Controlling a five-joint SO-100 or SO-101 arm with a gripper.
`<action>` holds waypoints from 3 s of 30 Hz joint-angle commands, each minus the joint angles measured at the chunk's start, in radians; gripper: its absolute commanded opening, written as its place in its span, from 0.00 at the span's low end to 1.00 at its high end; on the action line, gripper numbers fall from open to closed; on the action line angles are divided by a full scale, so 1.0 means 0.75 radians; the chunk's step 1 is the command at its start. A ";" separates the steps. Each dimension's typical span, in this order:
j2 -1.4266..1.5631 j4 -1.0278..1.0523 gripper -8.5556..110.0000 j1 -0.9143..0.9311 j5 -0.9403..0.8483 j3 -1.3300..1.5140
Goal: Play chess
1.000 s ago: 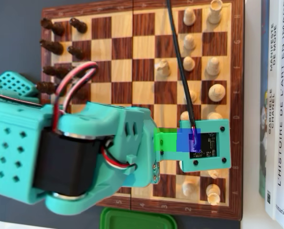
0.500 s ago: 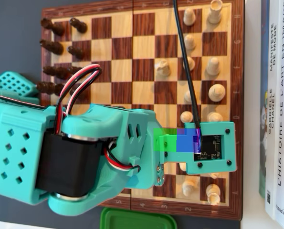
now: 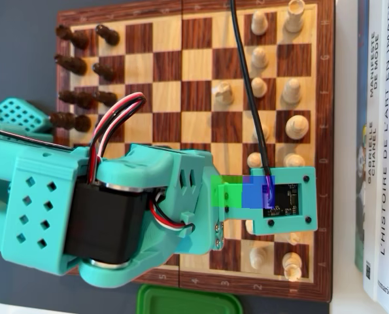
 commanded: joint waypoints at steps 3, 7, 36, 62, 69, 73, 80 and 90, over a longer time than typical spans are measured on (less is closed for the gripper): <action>0.010 -0.012 0.08 0.010 -0.006 -0.006; 0.008 -0.012 0.08 0.010 -0.006 -0.006; -0.065 -0.012 0.16 0.006 -0.004 -0.020; 0.045 0.002 0.21 -0.006 -0.039 -0.029; 0.125 0.004 0.21 -0.006 -0.039 0.010; 0.202 0.004 0.21 -0.006 -0.039 0.059; 0.348 0.004 0.21 -0.008 -0.039 0.070; 0.720 -0.027 0.13 -0.008 -0.029 0.272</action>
